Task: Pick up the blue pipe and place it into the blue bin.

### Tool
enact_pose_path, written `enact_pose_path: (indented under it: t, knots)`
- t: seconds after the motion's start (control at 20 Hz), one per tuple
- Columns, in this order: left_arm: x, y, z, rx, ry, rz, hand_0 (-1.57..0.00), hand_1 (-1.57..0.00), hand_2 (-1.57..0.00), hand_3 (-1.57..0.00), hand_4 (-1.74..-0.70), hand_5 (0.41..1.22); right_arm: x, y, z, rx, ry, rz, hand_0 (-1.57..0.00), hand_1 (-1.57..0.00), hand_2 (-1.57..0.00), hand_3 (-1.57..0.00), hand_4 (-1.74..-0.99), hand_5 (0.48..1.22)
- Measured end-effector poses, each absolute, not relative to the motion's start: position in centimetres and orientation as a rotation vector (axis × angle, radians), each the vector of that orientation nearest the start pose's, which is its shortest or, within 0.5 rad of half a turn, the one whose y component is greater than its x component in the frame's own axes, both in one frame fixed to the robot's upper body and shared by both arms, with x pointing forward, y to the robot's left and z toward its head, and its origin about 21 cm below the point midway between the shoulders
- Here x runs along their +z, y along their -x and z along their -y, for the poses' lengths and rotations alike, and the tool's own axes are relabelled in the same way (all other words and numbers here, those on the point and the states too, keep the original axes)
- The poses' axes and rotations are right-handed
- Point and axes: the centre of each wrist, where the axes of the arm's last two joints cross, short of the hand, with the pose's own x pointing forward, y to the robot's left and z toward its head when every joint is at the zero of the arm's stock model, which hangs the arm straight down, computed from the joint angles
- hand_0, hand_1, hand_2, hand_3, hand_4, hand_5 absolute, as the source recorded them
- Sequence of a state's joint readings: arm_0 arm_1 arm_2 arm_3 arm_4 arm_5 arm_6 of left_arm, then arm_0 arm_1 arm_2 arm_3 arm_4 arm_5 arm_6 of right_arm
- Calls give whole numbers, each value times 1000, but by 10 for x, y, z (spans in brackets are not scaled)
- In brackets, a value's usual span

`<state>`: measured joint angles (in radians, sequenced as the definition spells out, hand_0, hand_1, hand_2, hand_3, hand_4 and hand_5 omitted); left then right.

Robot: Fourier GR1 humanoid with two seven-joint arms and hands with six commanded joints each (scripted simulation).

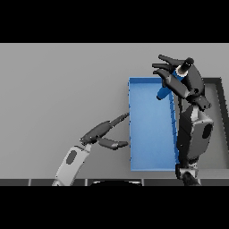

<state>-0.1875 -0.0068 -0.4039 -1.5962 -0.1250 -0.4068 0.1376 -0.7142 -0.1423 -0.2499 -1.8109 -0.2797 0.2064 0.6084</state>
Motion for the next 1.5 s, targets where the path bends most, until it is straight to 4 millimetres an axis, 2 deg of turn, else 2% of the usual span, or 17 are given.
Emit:
enact_pose_path:
  t: [0.15,0.45,0.55,0.8,0.85,0.9,1.0,1.05,1.1,1.15,1.25,1.3,1.4,1.5]
  knots:
    - [41,-263,-116,-878,462,1520,1,1,1,1,-941,463,234,-318,243,235,-190,1786,-1571,-1571,-1571,-1571,-1499,1221]
    - [41,-264,-116,-880,457,1559,1,1,1,1,-927,463,169,-307,266,158,-45,1563,-1571,-1571,-1571,-1571,-1500,1221]
    - [40,-259,-115,-879,466,1577,1,1,1,1,-928,465,144,-302,264,121,-15,1472,-1571,-1571,-1571,-1571,-1500,1221]
    - [40,-264,-117,-882,417,1565,1,1,1,1,-923,476,106,-299,268,30,19,1296,-1571,-1571,-1571,-1571,-1497,1221]
    - [39,-262,-116,-886,431,1575,1,1,1,1,-923,478,98,-295,270,26,17,1256,-1571,-1571,-1571,-1257,-1546,1221]
    - [40,-263,-117,-886,428,1573,1,1,1,1,-922,480,93,-294,271,26,19,1219,-1571,-1571,-1571,-1005,-1585,1221]
    - [43,-265,-115,-883,424,1578,1,1,1,1,-920,484,86,-290,264,18,-5,1172,-1571,-1571,-1571,-643,-1641,1221]
    - [43,-264,-113,-883,431,1578,1,1,1,1,-919,486,87,-290,265,6,-4,1158,-1571,-1571,-1571,-514,-1661,1221]
    - [44,-265,-114,-885,427,1580,1,1,1,1,-918,489,85,-290,267,-11,1,1108,-1571,-1571,-1571,-411,-1677,1171]
    - [39,-263,-113,-889,426,1567,1,1,1,1,-920,491,83,-290,262,-26,-5,1093,-1571,-1571,-1518,-455,-1626,1161]
    - [40,-263,-115,-886,417,1565,1,1,1,1,-921,493,79,-290,263,-44,-6,1019,-1084,-1025,-987,-291,-1469,1148]
    - [40,-263,-115,-885,420,1567,1,1,1,1,-920,493,77,-291,263,-50,-2,999,-867,-820,-789,-232,-1405,1137]
    - [41,-263,-118,-881,425,1578,1,1,1,1,-925,494,79,-293,264,-63,20,955,-554,-525,-505,-148,-1339,1108]
    - [41,-262,-117,-878,429,1569,1,1,1,1,-924,494,87,-295,261,66,74,954,-354,-335,-323,-95,-1279,1010]
